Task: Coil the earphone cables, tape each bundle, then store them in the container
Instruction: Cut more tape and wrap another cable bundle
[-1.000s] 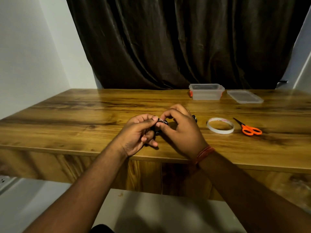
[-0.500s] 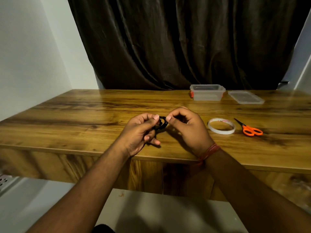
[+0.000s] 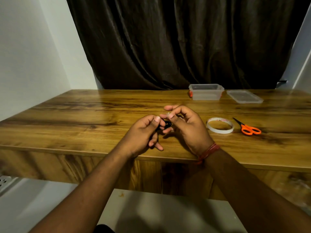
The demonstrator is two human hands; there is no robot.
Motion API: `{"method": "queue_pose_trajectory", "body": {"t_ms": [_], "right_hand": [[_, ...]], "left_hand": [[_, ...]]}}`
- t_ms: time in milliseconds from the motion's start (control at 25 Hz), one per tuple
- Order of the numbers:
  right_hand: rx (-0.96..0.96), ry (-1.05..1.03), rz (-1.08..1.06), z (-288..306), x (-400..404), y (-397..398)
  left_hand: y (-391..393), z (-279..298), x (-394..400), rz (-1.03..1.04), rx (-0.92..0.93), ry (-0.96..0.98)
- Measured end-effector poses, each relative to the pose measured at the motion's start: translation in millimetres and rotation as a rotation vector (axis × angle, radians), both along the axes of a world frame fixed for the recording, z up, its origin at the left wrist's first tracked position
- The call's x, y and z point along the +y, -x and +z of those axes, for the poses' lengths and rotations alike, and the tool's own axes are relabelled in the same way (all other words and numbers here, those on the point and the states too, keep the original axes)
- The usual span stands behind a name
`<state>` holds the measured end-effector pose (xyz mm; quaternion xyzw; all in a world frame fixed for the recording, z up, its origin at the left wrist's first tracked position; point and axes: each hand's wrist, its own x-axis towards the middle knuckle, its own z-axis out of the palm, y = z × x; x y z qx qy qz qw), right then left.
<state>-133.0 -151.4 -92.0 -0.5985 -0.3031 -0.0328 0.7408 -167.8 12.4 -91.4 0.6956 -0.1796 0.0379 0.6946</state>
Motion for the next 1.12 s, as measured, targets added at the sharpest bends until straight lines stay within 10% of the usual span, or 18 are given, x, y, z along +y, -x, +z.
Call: {"method": "queue_pose_trajectory", "body": {"t_ms": [360,1120], "right_hand": [[-0.073,0.163,-0.052,0.9,3.2,4.0],[-0.112,0.207,-0.17,-1.0,4.5,1.2]], "left_hand": [[11.1,1.2,-6.1,0.116,-0.268,-0.368],[4.6,-0.9,-1.0,0.23,-0.175,-0.319]]}}
